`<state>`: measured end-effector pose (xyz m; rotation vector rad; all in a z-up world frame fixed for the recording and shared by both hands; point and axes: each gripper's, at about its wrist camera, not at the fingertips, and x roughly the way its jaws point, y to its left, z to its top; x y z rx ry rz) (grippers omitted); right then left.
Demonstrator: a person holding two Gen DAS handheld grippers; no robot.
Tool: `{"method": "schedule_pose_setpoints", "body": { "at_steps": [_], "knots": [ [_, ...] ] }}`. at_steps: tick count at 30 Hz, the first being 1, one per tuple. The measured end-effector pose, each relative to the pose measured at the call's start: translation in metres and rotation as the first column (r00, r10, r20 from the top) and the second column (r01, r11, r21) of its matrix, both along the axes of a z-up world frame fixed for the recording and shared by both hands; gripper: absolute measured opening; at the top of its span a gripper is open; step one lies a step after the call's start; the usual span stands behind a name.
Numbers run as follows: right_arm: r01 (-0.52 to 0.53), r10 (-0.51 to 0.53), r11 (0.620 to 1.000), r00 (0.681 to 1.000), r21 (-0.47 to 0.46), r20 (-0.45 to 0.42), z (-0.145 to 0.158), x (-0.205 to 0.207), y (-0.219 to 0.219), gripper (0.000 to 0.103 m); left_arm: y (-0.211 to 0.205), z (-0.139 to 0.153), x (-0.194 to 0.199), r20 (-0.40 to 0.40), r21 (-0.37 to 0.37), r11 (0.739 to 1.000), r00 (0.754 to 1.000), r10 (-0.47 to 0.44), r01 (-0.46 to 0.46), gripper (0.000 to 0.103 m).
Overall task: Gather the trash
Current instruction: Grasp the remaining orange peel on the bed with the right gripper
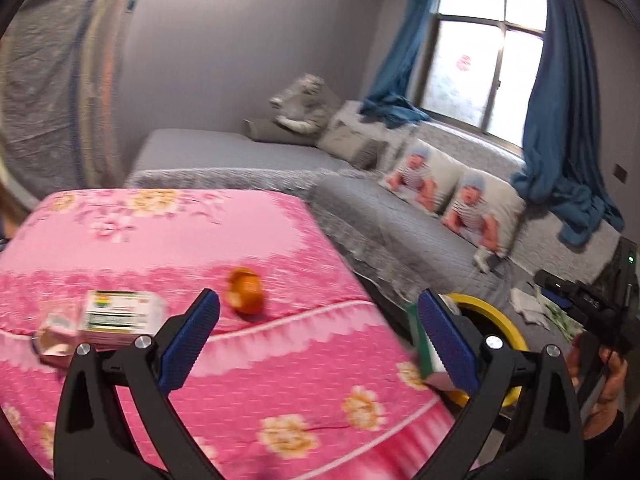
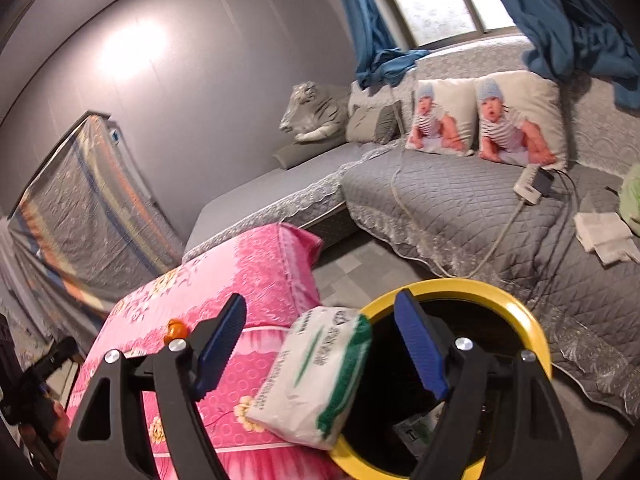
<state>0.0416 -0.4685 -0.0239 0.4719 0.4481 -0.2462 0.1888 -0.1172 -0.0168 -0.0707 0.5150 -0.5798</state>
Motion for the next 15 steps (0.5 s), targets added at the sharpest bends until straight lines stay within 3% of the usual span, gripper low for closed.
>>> {"method": "schedule_pose_setpoints", "body": {
  "at_steps": [3,8,13,15],
  "knots": [
    [-0.082,0.082,0.996,0.997,-0.024,-0.015,0.004,0.019,0.024,0.073,0.043,0.002,0.005,0.029,-0.007,0.992,0.991,0.128,-0.128,0.095],
    [-0.259,0.252,0.962,0.964,-0.085,-0.087,0.005,0.064,0.081,0.073,0.099,-0.005,0.014,0.056,0.029,0.948,0.947,0.316,-0.318,0.095],
    [-0.429,0.404,0.894,0.897,-0.13,-0.178,-0.009,0.119,0.152,0.073,0.146,-0.026,0.023,-0.008,0.04,0.911,0.911,0.412,-0.411,0.095],
    [-0.5,0.477,0.86,0.858,-0.1,-0.188,-0.016,0.148,0.18,0.073,0.157,-0.035,0.027,-0.053,0.038,0.902,0.901,0.431,-0.43,0.095]
  ]
}}
